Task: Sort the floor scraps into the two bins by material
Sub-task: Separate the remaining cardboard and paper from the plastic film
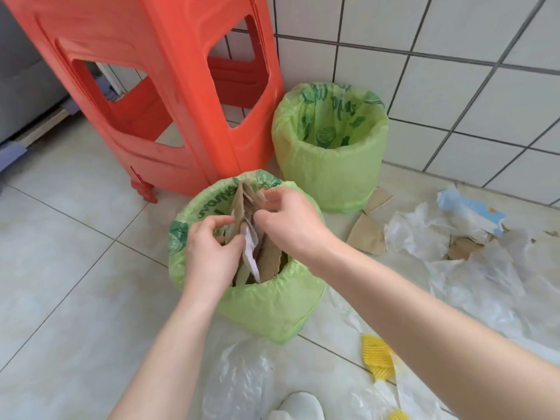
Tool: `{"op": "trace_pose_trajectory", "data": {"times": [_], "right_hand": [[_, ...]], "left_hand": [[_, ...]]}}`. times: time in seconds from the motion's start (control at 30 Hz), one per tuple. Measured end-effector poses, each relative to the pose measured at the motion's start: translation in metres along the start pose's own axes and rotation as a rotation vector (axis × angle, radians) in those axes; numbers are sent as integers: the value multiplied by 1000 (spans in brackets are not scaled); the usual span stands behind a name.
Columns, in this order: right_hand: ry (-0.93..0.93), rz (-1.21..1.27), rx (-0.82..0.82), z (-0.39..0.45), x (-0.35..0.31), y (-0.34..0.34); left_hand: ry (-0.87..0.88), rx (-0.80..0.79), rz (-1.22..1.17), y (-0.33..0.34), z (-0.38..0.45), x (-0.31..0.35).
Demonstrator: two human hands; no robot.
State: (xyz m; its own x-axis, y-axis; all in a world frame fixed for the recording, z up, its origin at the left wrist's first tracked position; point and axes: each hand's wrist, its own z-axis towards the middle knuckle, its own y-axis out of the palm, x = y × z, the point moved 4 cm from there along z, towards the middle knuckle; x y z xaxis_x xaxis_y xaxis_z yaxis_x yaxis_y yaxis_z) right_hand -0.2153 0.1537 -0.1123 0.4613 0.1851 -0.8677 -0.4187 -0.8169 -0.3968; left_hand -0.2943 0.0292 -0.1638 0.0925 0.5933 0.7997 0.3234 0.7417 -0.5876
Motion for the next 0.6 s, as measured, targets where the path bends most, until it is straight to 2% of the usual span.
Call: {"op": "trace_pose_trajectory", "data": {"times": [0.2,0.37,0.47,0.6], "right_hand": [[-3,89,97,-2,20,-37],[-29,41,133,-13,53,-66],[-9,-13,176,-24,85,-86],[86,-127,218,-45,147,-112]], "left_hand": [[115,44,18,-1,-18,26],[241,49,-3,10,-45,58],[314,-9,-51,34,-60,70],[407,-167,-17,83,-87,73]]}}
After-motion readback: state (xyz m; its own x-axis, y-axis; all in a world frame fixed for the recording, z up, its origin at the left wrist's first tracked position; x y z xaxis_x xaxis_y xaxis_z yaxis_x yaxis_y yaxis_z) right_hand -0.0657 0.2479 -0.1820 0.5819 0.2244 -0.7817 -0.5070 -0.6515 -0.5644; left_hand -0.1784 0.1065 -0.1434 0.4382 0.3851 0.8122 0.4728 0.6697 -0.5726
